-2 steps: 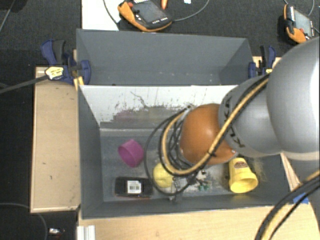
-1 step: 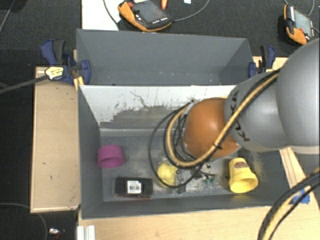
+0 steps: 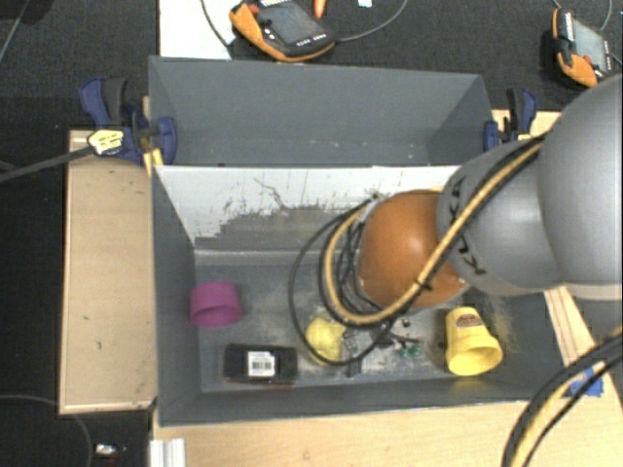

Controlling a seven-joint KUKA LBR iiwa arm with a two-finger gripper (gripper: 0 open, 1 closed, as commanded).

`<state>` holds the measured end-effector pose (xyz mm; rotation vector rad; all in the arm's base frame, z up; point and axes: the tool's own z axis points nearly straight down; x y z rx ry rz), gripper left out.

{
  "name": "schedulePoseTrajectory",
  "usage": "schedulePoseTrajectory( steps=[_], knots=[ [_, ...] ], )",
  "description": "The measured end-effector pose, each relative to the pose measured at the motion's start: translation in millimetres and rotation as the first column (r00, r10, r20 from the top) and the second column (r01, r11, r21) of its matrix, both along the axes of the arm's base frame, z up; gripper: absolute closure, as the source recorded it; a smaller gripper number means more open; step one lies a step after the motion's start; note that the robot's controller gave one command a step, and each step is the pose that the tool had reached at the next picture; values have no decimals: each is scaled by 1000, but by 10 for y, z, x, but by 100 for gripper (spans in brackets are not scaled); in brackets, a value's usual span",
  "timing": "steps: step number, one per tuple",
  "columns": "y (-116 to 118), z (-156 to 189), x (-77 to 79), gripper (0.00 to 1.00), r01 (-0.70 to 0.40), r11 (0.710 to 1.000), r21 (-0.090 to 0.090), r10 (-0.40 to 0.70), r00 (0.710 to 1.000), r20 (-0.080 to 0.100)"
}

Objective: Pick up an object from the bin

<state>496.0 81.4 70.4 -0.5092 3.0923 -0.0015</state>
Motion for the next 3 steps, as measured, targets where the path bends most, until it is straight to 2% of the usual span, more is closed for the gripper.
schedulePoseTrajectory(
  steps=[3],
  knots=[
    [2, 86, 11, 100, 2, 1000, 2, -2, 1000, 8]
  ],
)
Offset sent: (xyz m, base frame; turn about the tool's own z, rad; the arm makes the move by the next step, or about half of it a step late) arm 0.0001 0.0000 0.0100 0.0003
